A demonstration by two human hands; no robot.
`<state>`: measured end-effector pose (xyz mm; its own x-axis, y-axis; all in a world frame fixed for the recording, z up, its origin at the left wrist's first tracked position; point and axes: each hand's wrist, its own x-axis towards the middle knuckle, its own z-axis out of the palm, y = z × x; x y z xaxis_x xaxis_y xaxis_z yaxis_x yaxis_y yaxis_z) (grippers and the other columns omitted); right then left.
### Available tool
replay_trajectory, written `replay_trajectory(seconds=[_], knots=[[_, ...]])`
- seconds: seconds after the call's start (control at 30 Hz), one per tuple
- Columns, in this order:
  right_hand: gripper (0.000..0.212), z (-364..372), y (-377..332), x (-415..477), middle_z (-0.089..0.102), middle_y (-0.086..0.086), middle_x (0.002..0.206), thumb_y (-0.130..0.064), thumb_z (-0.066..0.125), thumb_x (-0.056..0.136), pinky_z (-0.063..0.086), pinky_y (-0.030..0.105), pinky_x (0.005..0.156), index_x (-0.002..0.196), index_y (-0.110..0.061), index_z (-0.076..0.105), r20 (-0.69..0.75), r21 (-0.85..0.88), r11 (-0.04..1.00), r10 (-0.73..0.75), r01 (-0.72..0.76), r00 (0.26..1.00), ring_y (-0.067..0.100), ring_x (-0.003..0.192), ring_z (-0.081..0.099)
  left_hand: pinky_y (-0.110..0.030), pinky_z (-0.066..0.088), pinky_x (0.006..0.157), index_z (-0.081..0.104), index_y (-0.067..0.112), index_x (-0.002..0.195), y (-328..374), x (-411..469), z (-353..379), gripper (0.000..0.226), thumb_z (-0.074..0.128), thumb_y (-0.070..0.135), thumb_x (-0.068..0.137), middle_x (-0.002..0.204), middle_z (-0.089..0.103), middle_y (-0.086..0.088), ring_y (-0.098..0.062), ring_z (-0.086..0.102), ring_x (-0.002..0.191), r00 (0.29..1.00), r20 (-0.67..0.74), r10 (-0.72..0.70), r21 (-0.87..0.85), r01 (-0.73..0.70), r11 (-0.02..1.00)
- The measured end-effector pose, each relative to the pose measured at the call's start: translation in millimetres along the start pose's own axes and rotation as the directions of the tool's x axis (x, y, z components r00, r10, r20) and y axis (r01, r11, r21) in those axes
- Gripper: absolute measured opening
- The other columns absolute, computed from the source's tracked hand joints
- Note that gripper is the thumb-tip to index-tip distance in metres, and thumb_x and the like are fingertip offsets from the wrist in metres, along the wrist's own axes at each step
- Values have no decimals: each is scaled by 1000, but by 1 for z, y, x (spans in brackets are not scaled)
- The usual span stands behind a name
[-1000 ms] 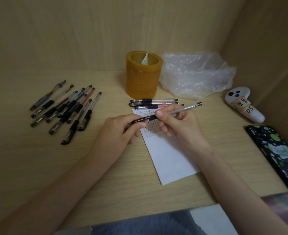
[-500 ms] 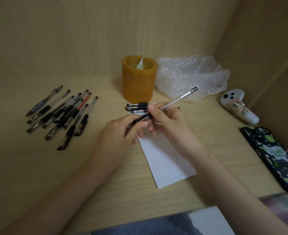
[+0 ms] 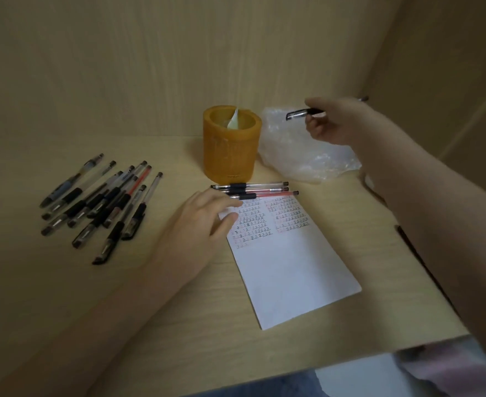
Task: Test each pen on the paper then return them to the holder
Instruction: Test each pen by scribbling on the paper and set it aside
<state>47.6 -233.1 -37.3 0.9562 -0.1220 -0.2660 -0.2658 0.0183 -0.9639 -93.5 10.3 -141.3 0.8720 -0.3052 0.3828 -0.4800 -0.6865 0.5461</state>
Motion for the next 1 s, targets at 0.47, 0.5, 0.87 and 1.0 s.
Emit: replay_trajectory(seconds=[0.47, 0.5, 0.87, 1.0], knots=[[10, 14, 30, -55, 64, 4, 61, -6, 48, 96, 38, 17, 41, 96, -2, 56, 77, -21, 968, -249, 251, 966, 9, 46, 49, -39, 43, 90, 66, 12, 109, -15, 12, -16, 23, 53, 13, 90, 112, 60, -6, -23, 53, 102, 981, -162, -110, 311, 157, 937], [14, 17, 38, -62, 63, 2, 60, -7, 49, 95, 38, 17, 41, 101, 0, 60, 119, -43, 964, -257, 264, 959, 9, 45, 49, -40, 42, 91, 65, 11, 110, -20, 10, -17, 24, 53, 13, 90, 115, 59, -8, -26, 52, 105, 975, -171, -141, 374, 196, 907], [20, 52, 96, -93, 62, 0, 58, -8, 51, 95, 33, 18, 37, 106, 1, 65, 287, -113, 964, -202, 243, 936, 10, 45, 46, -45, 44, 93, 52, 9, 127, -42, 3, -19, 38, 54, 6, 89, 134, 44, -20, -35, 48, 118, 929, -171, -328, 580, 364, 728], [19, 56, 106, -94, 62, 2, 59, -9, 52, 95, 32, 18, 37, 104, 1, 66, 278, -99, 972, -177, 212, 944, 10, 44, 46, -40, 48, 88, 51, 7, 128, -39, 0, -19, 44, 57, -2, 85, 131, 45, -19, -32, 52, 110, 939, -173, -296, 488, 343, 803]])
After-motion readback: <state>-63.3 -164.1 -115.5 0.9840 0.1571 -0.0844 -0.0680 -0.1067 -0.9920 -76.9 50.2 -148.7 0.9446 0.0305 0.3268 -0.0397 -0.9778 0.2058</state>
